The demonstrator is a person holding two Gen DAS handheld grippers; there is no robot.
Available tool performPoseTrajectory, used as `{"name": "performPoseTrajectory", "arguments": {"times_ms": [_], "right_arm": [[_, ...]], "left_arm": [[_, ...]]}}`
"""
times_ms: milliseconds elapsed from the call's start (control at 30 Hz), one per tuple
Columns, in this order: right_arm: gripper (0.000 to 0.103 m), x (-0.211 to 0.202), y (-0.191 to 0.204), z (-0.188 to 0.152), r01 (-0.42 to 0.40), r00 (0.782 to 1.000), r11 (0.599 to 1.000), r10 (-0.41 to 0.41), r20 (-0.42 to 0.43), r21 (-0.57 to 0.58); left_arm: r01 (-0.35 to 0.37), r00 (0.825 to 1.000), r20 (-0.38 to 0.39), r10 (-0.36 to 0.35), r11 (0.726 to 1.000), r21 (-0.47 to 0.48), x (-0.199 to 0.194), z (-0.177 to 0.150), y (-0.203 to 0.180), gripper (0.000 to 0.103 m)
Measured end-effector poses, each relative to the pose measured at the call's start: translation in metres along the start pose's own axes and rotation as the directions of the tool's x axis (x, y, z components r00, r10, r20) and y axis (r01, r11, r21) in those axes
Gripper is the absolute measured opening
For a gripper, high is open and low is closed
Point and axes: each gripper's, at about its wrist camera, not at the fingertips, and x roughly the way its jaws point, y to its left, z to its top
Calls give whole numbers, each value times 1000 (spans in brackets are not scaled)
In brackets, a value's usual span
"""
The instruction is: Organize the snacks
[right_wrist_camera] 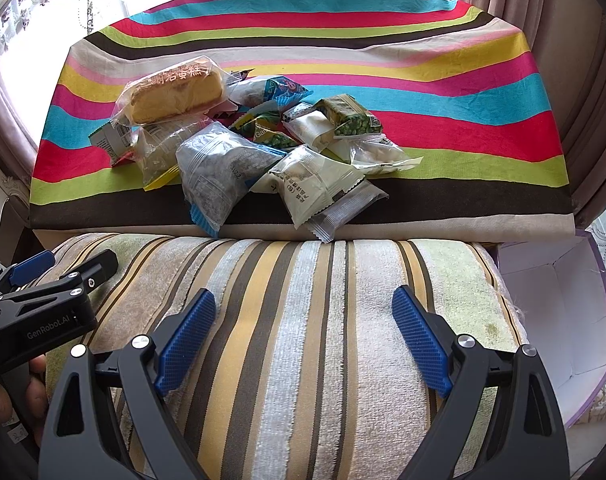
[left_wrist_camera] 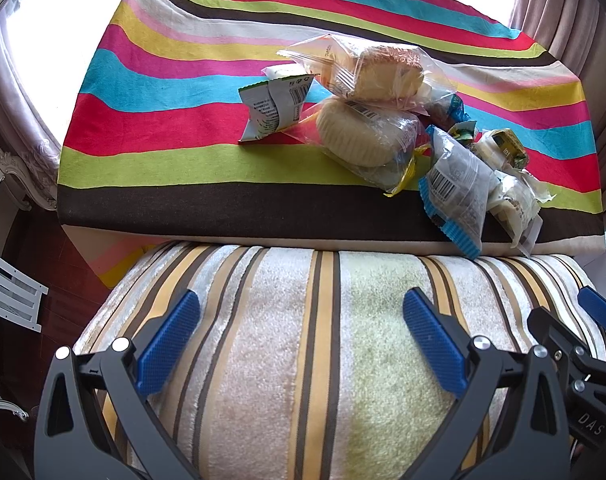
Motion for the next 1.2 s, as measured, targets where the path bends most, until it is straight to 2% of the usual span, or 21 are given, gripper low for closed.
{"name": "performPoseTrajectory", "arguments": {"times_ms": [1200], "right_arm": [[87, 0, 0, 0, -2, 1000, 1000, 2, 1, 1]], "left_arm": [[-4, 1000, 2, 4, 1000, -1, -1, -3, -2, 101]]}}
